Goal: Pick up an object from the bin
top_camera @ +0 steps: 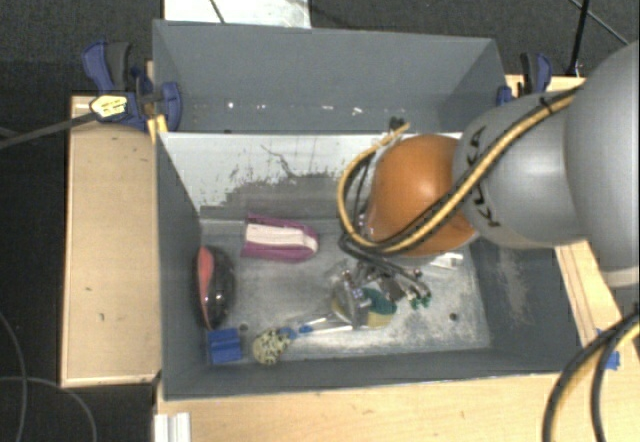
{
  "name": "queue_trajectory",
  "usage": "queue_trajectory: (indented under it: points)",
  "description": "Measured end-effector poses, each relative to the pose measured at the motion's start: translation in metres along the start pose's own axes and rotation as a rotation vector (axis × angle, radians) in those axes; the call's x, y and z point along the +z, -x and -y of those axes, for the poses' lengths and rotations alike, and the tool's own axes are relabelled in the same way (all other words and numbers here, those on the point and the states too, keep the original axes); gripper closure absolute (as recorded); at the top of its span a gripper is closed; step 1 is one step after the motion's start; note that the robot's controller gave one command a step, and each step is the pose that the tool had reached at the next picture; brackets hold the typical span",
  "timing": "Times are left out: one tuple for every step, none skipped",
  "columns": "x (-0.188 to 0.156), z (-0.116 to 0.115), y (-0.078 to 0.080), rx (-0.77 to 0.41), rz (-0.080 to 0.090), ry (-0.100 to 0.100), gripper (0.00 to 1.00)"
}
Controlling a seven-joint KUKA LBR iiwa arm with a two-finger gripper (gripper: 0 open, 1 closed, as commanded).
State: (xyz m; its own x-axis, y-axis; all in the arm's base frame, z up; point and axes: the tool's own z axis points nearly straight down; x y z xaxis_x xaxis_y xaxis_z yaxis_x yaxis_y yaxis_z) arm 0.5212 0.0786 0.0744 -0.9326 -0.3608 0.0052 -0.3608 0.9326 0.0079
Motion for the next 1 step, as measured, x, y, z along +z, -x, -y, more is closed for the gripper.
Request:
queue_trajectory:
  points:
    - [0.001,0.0026,0.0025,0.003,0.017,-0.006,0.0]
